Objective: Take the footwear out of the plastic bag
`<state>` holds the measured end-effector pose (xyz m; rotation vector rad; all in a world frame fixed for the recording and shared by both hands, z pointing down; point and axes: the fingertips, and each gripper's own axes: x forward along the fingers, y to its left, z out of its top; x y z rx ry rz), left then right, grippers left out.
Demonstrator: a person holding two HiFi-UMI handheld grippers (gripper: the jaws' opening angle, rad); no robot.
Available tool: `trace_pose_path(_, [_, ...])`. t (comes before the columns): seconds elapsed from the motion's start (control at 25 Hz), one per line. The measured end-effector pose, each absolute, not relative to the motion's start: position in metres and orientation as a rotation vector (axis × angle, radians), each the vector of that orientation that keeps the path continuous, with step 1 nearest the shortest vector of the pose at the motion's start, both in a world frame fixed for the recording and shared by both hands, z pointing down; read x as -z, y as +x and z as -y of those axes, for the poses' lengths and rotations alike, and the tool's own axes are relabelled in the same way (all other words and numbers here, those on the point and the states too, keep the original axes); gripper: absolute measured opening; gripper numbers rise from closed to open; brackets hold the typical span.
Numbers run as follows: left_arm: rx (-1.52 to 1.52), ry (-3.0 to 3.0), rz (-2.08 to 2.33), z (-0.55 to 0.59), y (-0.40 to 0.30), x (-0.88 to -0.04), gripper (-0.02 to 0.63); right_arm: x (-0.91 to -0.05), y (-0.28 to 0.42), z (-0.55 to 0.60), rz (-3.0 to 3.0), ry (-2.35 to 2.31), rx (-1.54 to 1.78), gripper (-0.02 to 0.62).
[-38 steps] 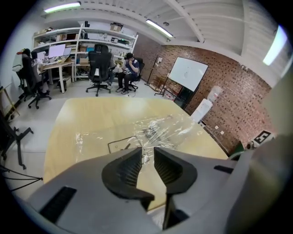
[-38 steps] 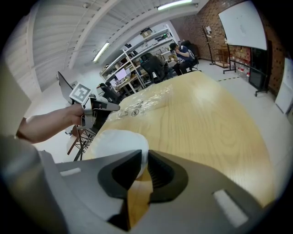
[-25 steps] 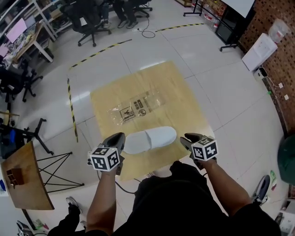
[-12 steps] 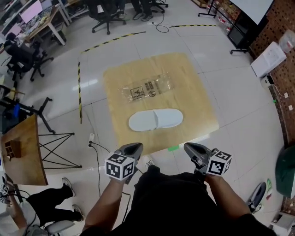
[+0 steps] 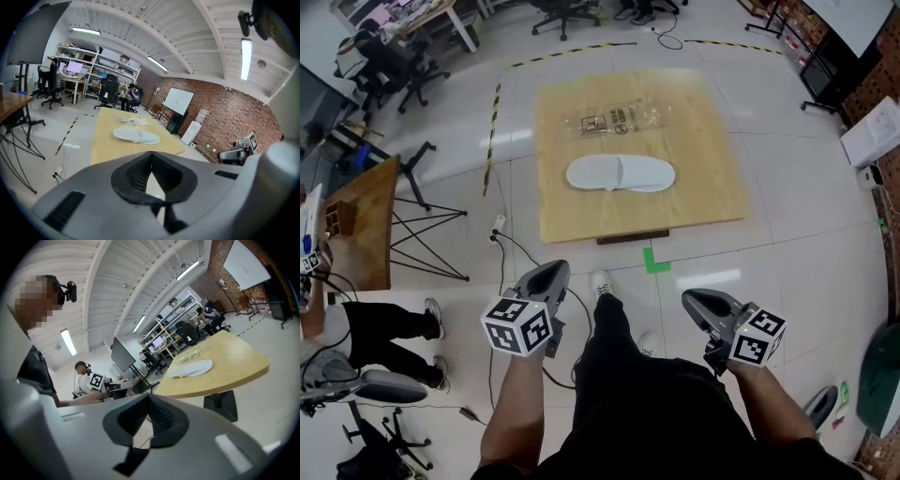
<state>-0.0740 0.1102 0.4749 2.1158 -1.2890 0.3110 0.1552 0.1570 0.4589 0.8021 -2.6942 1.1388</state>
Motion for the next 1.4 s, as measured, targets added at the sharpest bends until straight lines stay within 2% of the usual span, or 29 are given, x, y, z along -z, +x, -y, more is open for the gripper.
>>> trace_pose_path(0.24, [-0.392,2.073,1.247,-0.206,-0.046,-0.478,0.006,-0.462,0.168,-0.197,2.697,0.789,-1.157,0.003])
trace_pose_path(0.52, [-0.463,2.123,1.198,-0.236,-0.024,-0.472,0.008,-0.441,0.153,-0.212,2.749,0.746,-1.146,0.002])
trace_pose_path(0.76, [-0.487,2.212,1.214,-0.224,-0.048,-0.445,0.008,-0.429,0.142,-0.22,2.733,0.811,-1.089,0.002])
trace_pose_path(0.92, [-0.459,2.26,1.185,-0.222,-0.072,-0.429,0.008,-0.425,0.129,-0.223,2.718,0.941,-1.18,0.002])
trace_pose_path(1.4, [-0.468,2.428,0.97,-0.204,-0.124,-0.423,0.008,-0.426,0.034,-0.246,2.651,1.174,-1.03,0.002])
